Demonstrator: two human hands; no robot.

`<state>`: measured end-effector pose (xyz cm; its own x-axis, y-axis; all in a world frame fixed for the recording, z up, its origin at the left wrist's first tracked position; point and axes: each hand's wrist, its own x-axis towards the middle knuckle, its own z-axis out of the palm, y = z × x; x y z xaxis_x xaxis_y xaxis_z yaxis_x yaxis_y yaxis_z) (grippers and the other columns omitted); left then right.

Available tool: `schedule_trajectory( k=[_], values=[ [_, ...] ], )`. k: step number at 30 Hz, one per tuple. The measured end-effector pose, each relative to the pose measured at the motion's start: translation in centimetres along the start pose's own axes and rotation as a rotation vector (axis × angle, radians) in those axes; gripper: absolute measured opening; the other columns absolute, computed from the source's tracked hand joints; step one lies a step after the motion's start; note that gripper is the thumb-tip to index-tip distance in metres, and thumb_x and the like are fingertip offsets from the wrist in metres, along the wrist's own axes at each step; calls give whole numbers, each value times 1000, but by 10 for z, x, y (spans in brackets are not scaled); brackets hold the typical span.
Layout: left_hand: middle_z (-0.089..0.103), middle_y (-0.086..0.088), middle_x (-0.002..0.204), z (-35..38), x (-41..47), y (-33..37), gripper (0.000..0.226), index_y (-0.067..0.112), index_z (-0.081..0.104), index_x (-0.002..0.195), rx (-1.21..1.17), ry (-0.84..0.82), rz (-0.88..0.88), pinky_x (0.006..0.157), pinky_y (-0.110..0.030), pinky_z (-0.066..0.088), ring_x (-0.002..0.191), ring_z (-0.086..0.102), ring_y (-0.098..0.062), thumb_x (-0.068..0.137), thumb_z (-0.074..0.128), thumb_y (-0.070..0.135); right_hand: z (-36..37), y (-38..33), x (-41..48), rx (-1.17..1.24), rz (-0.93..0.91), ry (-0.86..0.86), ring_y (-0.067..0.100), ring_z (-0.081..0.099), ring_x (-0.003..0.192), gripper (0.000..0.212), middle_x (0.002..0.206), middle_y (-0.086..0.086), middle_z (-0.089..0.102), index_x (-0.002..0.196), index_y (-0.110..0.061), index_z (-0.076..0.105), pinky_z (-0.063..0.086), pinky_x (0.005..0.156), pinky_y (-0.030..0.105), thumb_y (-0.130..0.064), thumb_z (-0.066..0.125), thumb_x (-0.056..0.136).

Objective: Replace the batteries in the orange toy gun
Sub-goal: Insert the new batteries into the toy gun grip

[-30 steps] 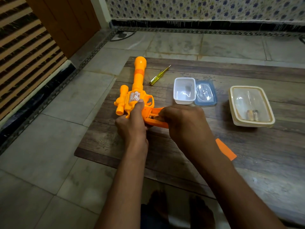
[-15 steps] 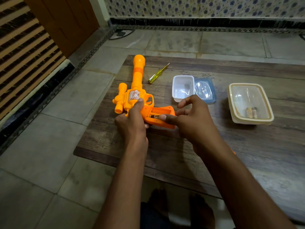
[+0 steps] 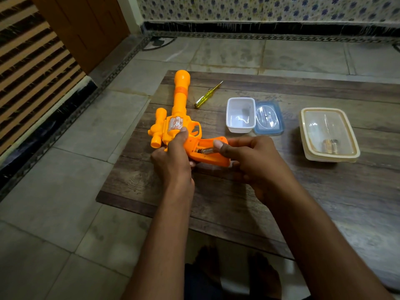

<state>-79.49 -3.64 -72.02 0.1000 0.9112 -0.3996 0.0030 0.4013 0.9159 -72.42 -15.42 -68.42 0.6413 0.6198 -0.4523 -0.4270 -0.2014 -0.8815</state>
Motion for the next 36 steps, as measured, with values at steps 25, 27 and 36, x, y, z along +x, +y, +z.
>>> schedule_trajectory(
  k=[25, 27, 36],
  values=[
    [74, -5, 85, 2, -1, -2, 16, 20, 70, 92, 11, -5, 13, 44, -23, 42, 68, 66, -21, 84, 79, 32, 7, 15, 17, -271, -71, 277, 19, 73, 80, 41, 86, 5, 75, 86, -18, 76, 48, 57, 29, -38, 93, 55],
    [75, -5, 89, 2, -1, -2, 18, 21, 70, 93, 7, 0, 9, 45, -23, 43, 73, 69, -23, 83, 79, 33, 4, 13, 12, -253, -73, 266, 12, 69, 71, 36, 86, 3, 75, 86, -18, 76, 44, 52, 25, -42, 92, 65],
    [76, -5, 92, 2, -3, 1, 27, 16, 73, 106, 24, 12, 29, 40, -19, 41, 73, 71, -22, 85, 78, 32, -8, -5, 1, 416, 154, 126, 11, 32, 48, 25, 66, 11, 50, 82, 2, 61, 25, 38, 18, -4, 37, 86]
  ],
)
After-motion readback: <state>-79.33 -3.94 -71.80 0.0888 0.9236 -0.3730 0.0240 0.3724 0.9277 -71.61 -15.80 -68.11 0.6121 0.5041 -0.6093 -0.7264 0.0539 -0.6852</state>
